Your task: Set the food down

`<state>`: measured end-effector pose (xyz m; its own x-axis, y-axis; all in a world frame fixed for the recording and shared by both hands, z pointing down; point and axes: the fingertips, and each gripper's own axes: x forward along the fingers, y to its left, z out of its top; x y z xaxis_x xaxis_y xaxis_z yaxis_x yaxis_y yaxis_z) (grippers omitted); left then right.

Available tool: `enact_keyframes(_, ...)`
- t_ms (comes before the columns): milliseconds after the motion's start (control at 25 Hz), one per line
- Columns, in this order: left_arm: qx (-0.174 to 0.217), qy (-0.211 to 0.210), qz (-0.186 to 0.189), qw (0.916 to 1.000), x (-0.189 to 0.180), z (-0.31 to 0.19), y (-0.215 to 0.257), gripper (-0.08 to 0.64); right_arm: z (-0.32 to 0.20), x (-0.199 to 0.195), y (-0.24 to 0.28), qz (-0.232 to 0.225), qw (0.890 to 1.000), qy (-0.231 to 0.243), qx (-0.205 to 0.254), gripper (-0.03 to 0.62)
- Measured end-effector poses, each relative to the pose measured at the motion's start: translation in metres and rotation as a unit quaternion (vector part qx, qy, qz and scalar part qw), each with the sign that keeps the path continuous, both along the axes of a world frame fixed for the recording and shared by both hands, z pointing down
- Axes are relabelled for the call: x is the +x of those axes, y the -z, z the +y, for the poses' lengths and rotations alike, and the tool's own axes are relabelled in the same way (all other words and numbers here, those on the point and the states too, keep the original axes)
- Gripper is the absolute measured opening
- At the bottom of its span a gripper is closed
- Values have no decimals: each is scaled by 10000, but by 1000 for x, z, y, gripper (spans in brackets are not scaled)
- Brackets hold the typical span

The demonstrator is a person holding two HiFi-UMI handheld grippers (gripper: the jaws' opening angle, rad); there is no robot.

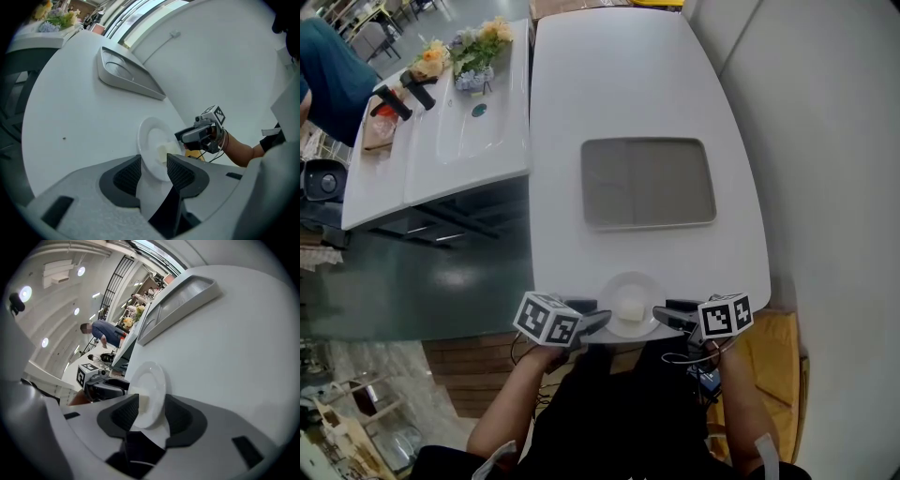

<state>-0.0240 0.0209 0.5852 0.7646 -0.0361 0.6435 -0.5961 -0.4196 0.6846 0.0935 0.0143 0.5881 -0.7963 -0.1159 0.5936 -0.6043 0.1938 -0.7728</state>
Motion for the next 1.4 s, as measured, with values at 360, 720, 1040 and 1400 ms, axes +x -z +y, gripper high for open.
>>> enact_keyframes(360,-167,-124,-192,9996,-1,9,-7,52,3,11,-6,51,9988,-368,-304,33)
enact_keyframes(720,-238,-151,-149,9995,-3,-4,4,40,-9,11,7,-327,9952,-717,-583,27)
enact_keyframes(1040,262,-290,-188,9991,8,-38,25,40,-39,22,25,-634,9915,-1008,-516,26)
enact_keyframes(1400,782,-525,-242,9953,32,-96,48,40,-91,46,52,-715,9905,-1165,-135,26)
